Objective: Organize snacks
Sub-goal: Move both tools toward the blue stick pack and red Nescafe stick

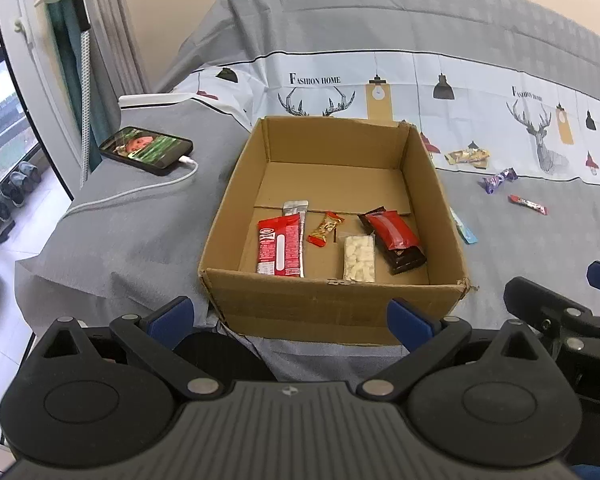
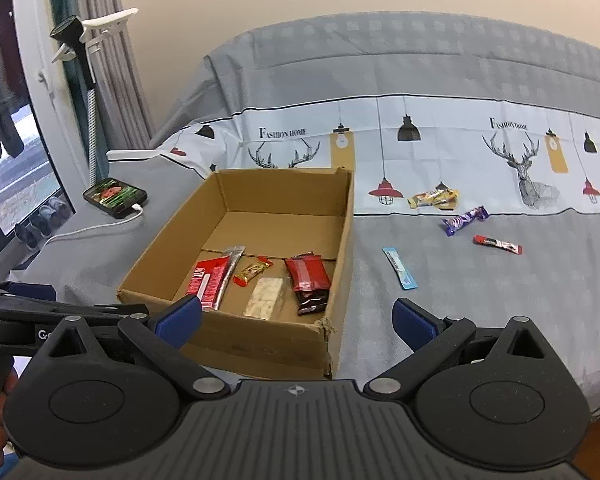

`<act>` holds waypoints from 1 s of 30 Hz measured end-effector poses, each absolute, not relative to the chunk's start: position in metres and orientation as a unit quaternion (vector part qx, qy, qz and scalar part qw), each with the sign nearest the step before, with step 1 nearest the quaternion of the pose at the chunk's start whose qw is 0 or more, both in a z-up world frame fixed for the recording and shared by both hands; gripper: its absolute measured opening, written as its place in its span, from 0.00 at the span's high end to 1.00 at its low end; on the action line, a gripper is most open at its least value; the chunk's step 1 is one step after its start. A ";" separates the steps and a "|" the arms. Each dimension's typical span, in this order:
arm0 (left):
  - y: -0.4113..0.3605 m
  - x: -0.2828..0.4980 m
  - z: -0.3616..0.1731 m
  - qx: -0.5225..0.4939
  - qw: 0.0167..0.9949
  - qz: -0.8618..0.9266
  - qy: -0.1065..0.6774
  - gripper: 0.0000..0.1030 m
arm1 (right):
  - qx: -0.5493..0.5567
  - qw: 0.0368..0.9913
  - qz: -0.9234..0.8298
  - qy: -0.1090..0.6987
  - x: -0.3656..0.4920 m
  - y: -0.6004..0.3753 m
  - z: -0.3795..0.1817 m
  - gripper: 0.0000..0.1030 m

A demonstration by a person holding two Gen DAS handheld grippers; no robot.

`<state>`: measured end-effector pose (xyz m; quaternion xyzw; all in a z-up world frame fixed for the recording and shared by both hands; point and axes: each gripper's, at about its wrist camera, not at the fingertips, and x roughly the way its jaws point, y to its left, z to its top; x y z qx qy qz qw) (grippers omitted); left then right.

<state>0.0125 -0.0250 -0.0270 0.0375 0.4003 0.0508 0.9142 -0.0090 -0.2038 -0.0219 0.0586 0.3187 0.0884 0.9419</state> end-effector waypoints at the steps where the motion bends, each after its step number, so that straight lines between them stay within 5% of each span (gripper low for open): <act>1: -0.027 0.014 -0.027 0.039 0.913 0.051 0.402 0.00 | 0.062 0.942 0.087 0.320 -0.008 -0.206 -0.023 0.02; 19: -0.127 0.089 -0.002 0.038 0.911 -0.038 0.408 0.00 | 0.092 0.950 -0.046 0.295 0.018 -0.327 -0.027 0.01; 30: -0.240 0.195 -0.047 0.055 0.869 -0.102 0.481 0.00 | 0.122 0.935 -0.138 0.304 0.074 -0.435 -0.063 0.01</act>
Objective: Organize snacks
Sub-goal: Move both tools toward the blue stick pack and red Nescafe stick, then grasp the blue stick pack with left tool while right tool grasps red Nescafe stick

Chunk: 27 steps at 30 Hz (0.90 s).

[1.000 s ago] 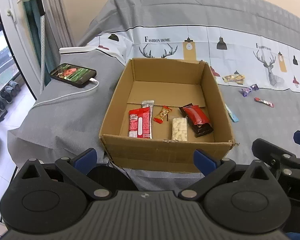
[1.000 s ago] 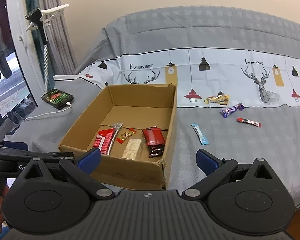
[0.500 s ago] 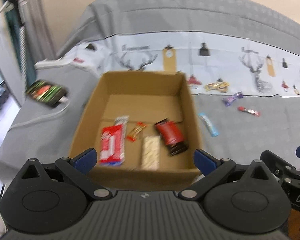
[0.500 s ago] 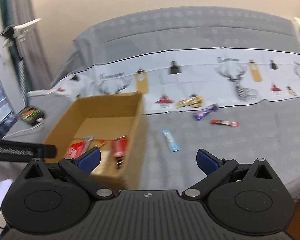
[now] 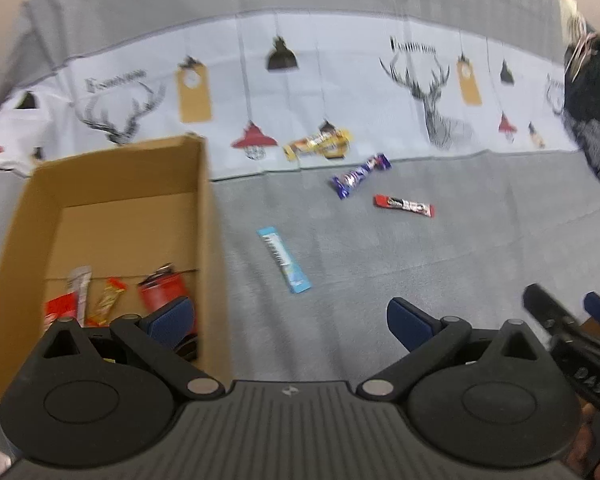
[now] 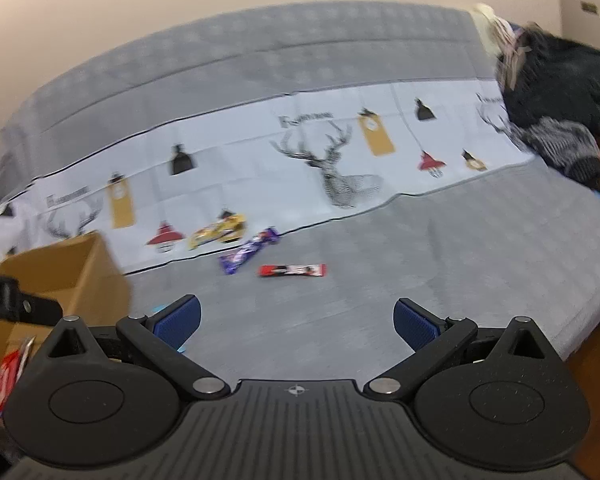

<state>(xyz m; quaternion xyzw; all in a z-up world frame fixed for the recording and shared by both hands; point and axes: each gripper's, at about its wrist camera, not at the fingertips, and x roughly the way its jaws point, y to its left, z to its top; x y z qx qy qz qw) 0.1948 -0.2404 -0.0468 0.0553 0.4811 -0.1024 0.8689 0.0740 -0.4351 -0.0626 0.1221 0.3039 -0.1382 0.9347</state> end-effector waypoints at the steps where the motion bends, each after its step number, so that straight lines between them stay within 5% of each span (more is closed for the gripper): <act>1: -0.249 0.208 -0.056 0.059 0.864 -0.103 0.490 0.00 | 0.127 0.933 -0.143 0.305 0.080 -0.443 -0.067 0.01; 16: -0.286 0.357 -0.210 0.034 0.797 -0.027 0.602 0.00 | 0.015 0.917 -0.098 0.386 0.253 -0.502 -0.189 0.01; 27: -0.274 0.388 -0.249 -0.005 0.772 0.004 0.635 0.00 | -0.017 0.919 0.003 0.395 0.334 -0.494 -0.251 0.01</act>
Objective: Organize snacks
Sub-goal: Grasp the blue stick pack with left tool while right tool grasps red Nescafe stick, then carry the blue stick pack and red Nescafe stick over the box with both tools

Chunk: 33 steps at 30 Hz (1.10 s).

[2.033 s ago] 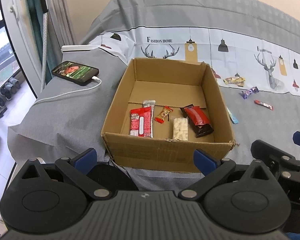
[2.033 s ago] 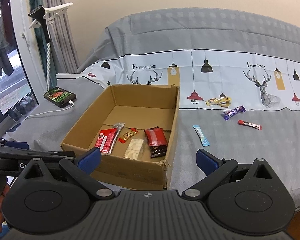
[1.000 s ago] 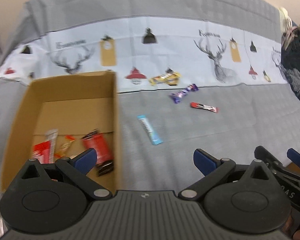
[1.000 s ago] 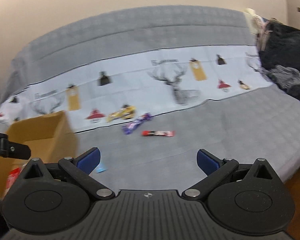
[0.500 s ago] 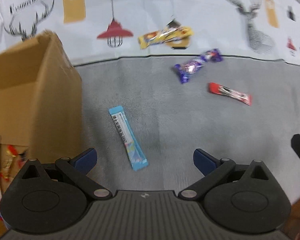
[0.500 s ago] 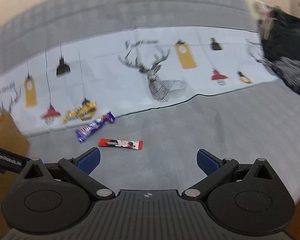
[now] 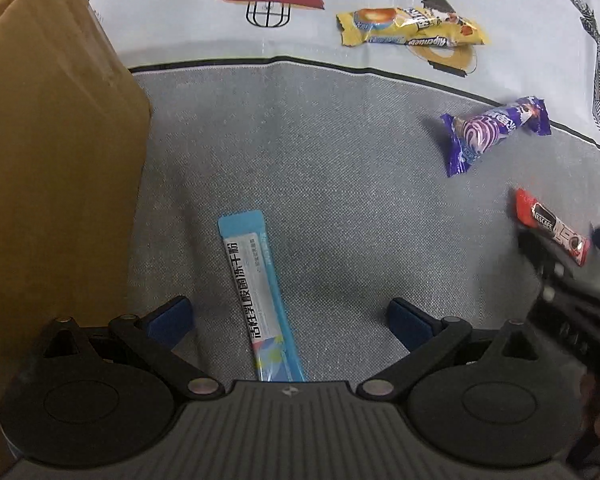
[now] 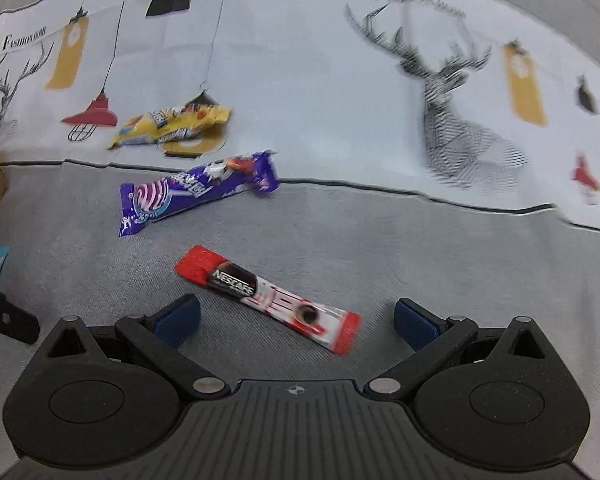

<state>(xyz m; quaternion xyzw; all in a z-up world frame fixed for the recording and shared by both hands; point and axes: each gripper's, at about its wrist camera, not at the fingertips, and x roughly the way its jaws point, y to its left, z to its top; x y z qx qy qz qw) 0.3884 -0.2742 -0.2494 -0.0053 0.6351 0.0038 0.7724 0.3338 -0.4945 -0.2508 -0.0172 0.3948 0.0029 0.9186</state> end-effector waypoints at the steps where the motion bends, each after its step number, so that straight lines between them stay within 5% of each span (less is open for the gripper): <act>1: -0.273 0.390 -0.249 -0.009 0.770 0.003 0.638 0.00 | -0.015 0.919 0.002 0.394 0.336 -0.496 -0.250 0.00; 3: -0.269 0.389 -0.247 -0.014 0.770 0.005 0.637 0.06 | -0.022 0.919 0.005 0.393 0.339 -0.495 -0.249 0.01; 4: -0.264 0.387 -0.242 -0.021 0.777 0.018 0.629 0.18 | -0.023 0.920 0.009 0.391 0.339 -0.495 -0.249 0.06; 6: -0.257 0.384 -0.233 -0.037 0.786 0.020 0.617 0.54 | -0.026 0.924 0.019 0.381 0.333 -0.492 -0.245 0.29; 7: -0.252 0.384 -0.229 -0.047 0.785 0.008 0.618 0.84 | -0.027 0.924 0.024 0.380 0.330 -0.492 -0.243 0.51; 8: -0.246 0.384 -0.227 -0.067 0.778 -0.002 0.625 0.84 | -0.026 0.924 0.025 0.381 0.327 -0.491 -0.240 0.71; 10: -0.239 0.381 -0.222 -0.078 0.777 -0.002 0.625 0.84 | -0.032 0.922 0.025 0.385 0.319 -0.487 -0.238 0.86; 33: -0.182 0.208 -0.068 -0.014 0.854 -0.093 0.512 0.84 | 0.076 0.944 0.004 0.321 0.128 -0.382 -0.083 0.88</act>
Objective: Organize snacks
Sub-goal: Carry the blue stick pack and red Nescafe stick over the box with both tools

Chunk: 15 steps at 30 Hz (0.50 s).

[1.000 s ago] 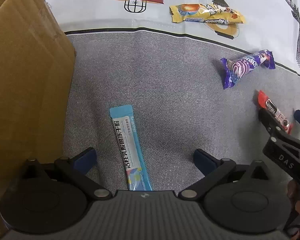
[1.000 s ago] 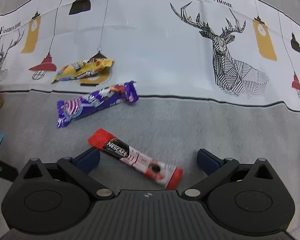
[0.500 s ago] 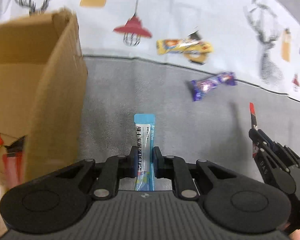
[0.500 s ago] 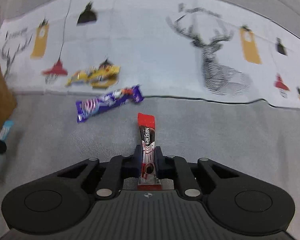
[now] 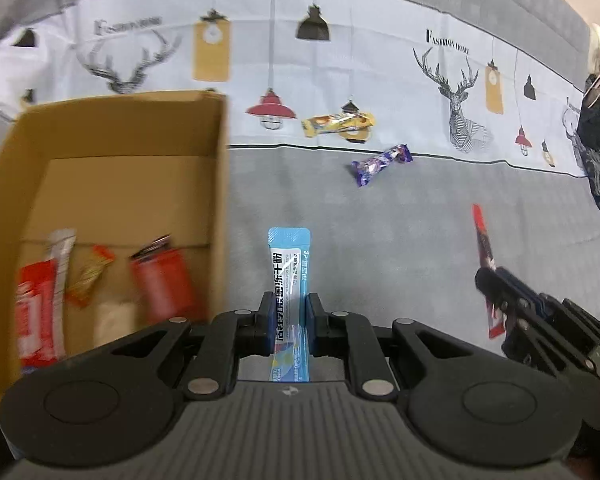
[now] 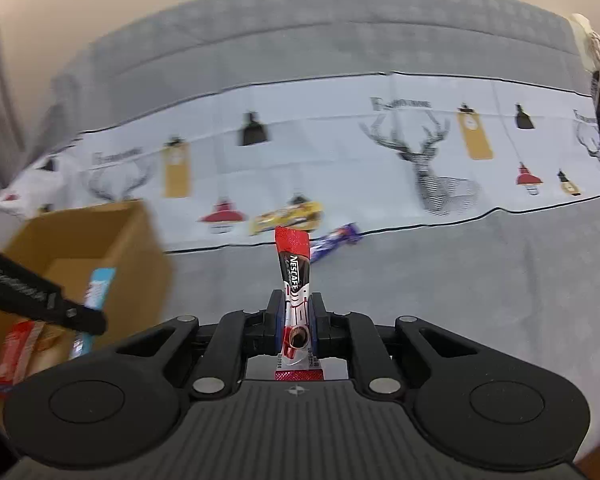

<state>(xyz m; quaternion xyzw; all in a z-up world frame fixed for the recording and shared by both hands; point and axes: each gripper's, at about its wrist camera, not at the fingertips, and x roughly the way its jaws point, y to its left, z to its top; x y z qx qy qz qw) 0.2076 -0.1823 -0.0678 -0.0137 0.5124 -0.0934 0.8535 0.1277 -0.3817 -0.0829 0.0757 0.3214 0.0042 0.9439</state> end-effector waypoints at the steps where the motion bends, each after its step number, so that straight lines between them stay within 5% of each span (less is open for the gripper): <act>1: -0.172 0.196 -0.063 -0.014 0.855 -0.093 0.510 0.84 | 0.079 0.942 0.013 0.325 0.118 -0.371 -0.078 0.88; 15: -0.038 0.065 -0.035 -0.016 0.875 -0.041 0.483 0.84 | 0.028 0.933 0.144 0.328 0.005 -0.233 -0.033 0.88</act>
